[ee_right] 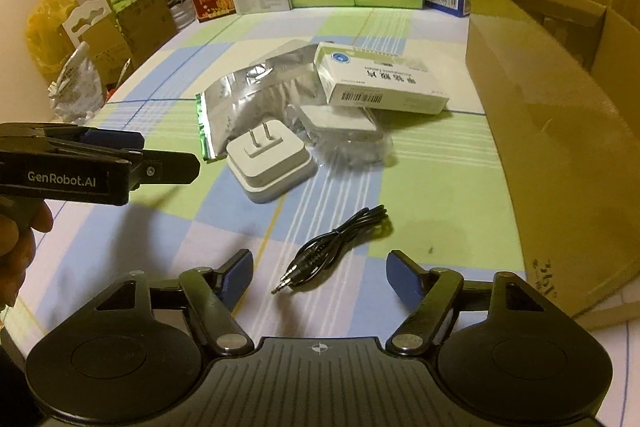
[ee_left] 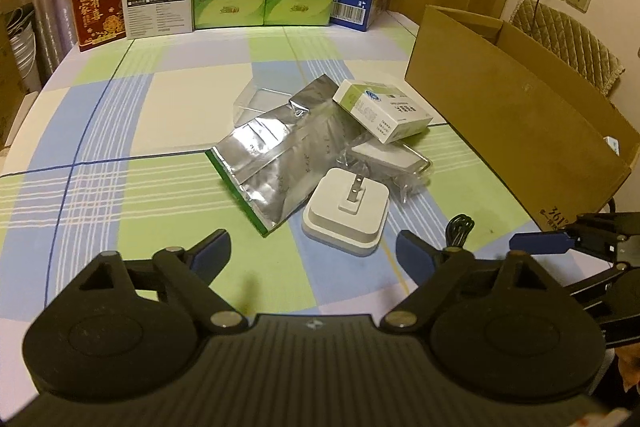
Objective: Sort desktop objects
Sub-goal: 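Move both tools back over the remaining items on the table, then grasp the black cable with the right tool while the left tool grasps the white plug adapter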
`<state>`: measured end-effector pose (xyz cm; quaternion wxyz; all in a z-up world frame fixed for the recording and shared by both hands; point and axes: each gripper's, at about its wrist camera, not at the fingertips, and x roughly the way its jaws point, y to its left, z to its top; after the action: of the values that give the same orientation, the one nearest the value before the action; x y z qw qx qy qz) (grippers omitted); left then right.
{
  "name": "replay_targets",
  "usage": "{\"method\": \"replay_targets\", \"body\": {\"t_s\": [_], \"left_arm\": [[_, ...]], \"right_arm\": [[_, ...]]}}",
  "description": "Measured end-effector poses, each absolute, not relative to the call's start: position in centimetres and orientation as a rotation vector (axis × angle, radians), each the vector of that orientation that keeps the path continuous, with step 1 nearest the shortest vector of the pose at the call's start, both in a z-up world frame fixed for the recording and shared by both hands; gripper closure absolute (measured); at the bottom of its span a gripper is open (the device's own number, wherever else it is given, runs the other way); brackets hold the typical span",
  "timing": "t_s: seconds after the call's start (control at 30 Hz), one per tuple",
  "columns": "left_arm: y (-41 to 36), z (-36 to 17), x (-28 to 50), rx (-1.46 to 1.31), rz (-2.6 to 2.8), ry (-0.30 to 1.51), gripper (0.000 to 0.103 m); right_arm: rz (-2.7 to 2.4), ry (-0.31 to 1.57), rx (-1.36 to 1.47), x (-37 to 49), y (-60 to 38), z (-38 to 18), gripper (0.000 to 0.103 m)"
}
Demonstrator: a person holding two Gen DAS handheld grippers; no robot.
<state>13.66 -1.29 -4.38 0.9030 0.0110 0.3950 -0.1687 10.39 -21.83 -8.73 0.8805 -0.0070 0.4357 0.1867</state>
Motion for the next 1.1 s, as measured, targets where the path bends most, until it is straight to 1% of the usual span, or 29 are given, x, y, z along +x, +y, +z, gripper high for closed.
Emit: {"method": "replay_targets", "body": {"t_s": [0.03,0.1,0.13,0.27,0.33,0.43,0.5,0.53,0.57,0.6,0.67,1.1], "left_arm": [[-1.3,-4.6,13.8,0.028,-0.351,0.816,0.02],[-1.2,-5.0,14.1,0.032,-0.348,0.822,0.022],[-1.1,-5.3,14.2,0.027,-0.343,0.828,0.022],[-0.6,-6.0,14.6,0.005,-0.337,0.84,0.029],[-0.4,-6.1,14.7,-0.007,-0.339,0.838,0.029],[-0.5,-6.3,14.9,-0.011,-0.353,0.835,0.031],[-0.8,-6.4,14.9,-0.002,-0.365,0.835,0.032],[-1.0,-6.5,15.0,0.0,-0.371,0.836,0.032],[-1.1,-6.5,15.0,0.003,-0.377,0.833,0.032],[-1.2,-6.5,15.0,0.006,-0.384,0.829,0.032],[-1.6,-6.5,15.1,0.017,-0.398,0.817,0.032],[-5.2,-8.1,17.3,0.147,-0.465,0.786,0.032]], "right_arm": [[0.389,0.911,-0.015,10.5,-21.7,-8.9,0.034],[0.395,0.918,-0.019,10.8,-21.5,-9.4,0.039],[0.396,0.923,-0.021,11.0,-21.3,-9.6,0.041],[0.392,0.936,-0.018,11.7,-20.7,-10.7,0.045],[0.387,0.922,-0.024,11.9,-20.4,-10.9,0.047],[0.384,0.904,-0.061,12.3,-19.8,-11.0,0.053],[0.387,0.893,-0.1,12.5,-19.5,-11.0,0.064],[0.387,0.887,-0.12,12.5,-19.4,-11.1,0.068],[0.387,0.879,-0.143,12.6,-19.4,-11.1,0.076],[0.386,0.875,-0.151,12.7,-19.6,-11.2,0.081],[0.372,0.869,-0.149,13.0,-20.3,-11.2,0.087],[0.327,0.874,-0.082,13.2,-23.0,-10.5,0.087]]}}
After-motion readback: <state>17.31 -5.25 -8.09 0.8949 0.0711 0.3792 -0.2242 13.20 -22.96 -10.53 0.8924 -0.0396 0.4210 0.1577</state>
